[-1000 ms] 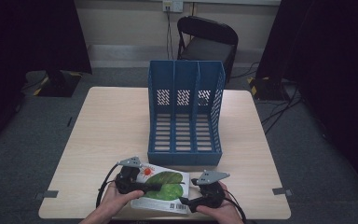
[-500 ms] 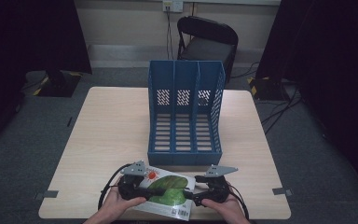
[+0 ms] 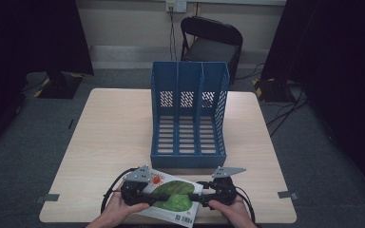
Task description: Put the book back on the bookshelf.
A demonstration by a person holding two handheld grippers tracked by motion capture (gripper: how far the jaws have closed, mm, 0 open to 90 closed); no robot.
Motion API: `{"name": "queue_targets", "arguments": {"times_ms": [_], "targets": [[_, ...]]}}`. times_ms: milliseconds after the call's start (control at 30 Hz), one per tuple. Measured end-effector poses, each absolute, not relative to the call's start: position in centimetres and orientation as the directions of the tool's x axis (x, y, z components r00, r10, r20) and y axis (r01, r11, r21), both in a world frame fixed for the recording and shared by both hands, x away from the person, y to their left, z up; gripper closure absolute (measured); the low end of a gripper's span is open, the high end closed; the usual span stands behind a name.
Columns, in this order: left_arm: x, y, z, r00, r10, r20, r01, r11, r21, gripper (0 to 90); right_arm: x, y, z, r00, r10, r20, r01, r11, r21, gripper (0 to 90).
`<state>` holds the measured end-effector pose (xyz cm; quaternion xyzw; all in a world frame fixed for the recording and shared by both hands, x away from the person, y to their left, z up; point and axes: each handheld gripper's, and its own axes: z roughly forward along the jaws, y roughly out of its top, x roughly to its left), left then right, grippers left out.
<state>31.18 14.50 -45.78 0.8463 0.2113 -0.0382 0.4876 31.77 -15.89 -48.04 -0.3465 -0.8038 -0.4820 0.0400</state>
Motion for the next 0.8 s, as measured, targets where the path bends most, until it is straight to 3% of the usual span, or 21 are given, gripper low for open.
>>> {"name": "queue_targets", "arguments": {"times_ms": [433, 800], "targets": [[31.7, 15.0, -45.7, 0.894, 0.356, -0.272, 0.407, -0.392, 0.825, 69.9, 31.5, -16.8, -46.3, -0.766, 0.51, 0.39, 0.552, 0.214, 0.806, 47.8], [31.7, 14.7, -45.9, 0.896, 0.376, -0.235, 0.389, -0.413, 0.823, 69.3, 30.8, -16.7, -43.7, -0.817, 0.486, 0.311, 0.456, 0.214, 0.864, 55.0]]}}
